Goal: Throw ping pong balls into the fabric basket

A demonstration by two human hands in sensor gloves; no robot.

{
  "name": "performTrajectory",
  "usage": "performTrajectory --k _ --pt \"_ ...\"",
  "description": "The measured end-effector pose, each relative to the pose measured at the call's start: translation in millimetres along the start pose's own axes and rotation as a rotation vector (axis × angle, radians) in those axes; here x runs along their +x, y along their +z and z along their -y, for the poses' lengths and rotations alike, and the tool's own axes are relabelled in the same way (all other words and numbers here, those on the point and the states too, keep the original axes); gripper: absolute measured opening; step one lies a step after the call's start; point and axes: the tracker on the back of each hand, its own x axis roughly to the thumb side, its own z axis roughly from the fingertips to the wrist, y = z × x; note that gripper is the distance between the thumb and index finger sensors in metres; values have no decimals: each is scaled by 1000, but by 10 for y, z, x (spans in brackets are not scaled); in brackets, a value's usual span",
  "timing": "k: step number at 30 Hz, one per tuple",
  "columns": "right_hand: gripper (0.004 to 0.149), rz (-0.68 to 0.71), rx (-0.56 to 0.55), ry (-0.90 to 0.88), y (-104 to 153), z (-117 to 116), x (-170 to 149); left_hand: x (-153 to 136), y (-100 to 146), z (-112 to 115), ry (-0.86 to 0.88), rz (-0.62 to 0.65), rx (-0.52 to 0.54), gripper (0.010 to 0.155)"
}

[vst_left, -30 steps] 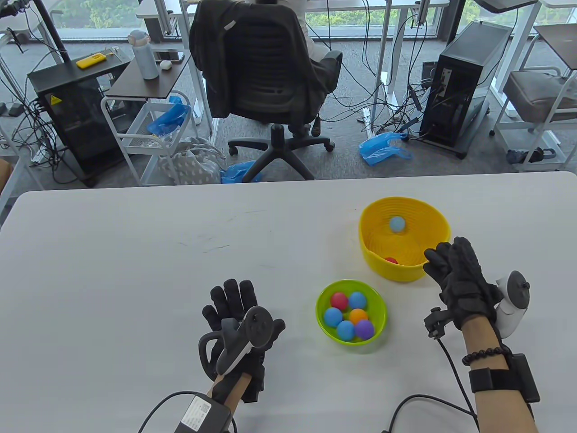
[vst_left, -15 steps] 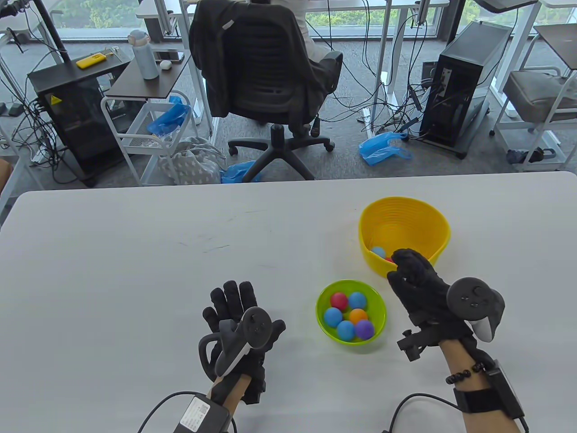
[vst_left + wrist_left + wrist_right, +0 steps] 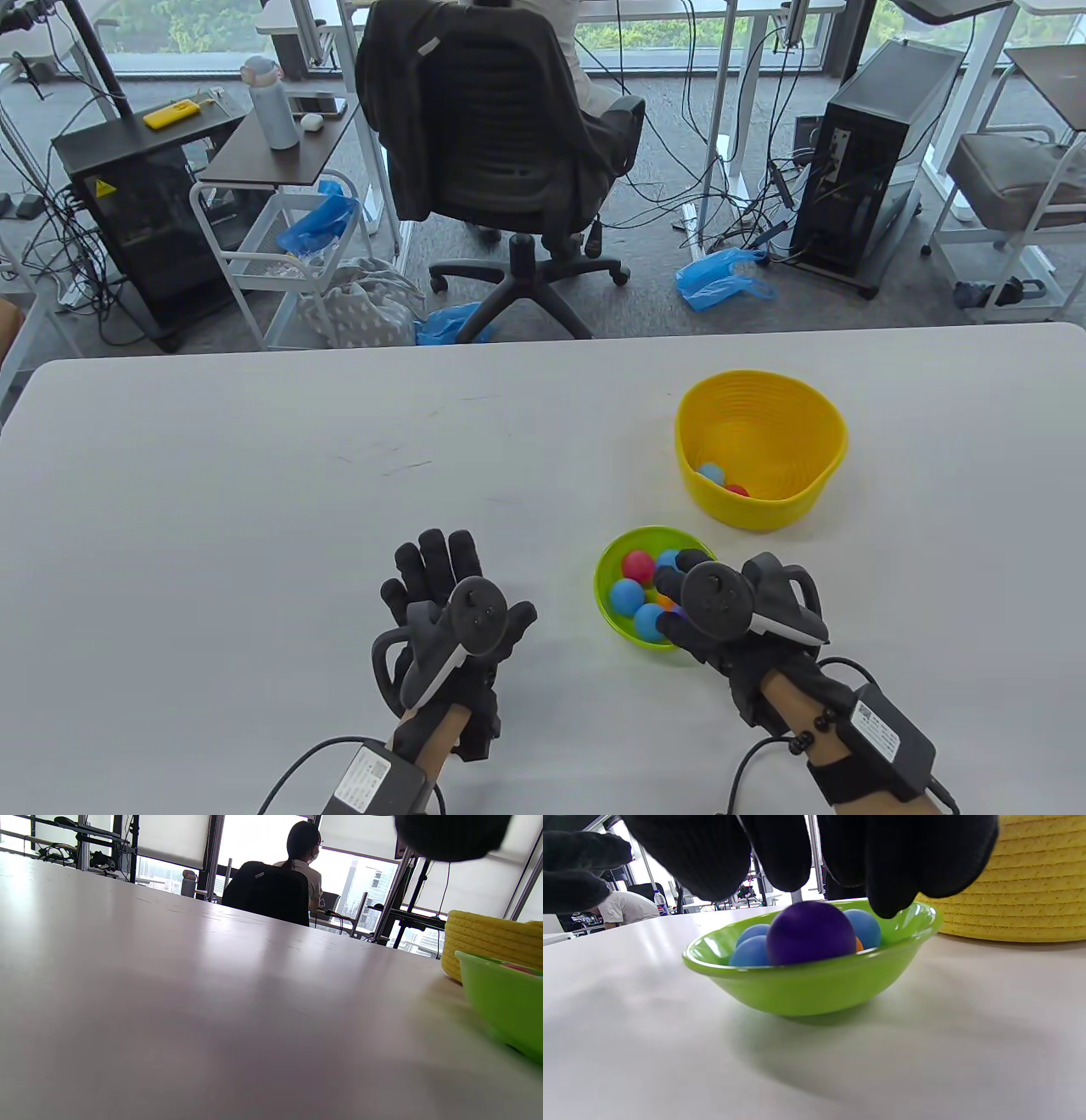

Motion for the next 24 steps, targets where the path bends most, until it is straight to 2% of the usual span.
performTrajectory --k 14,24 --pt "61 -32 18 119 -27 -117 93 -28 -2 -34 -25 -9 18 105" --pt "57 -33 17 133 -29 -129 118 -56 -1 -59 -33 -26 30 105"
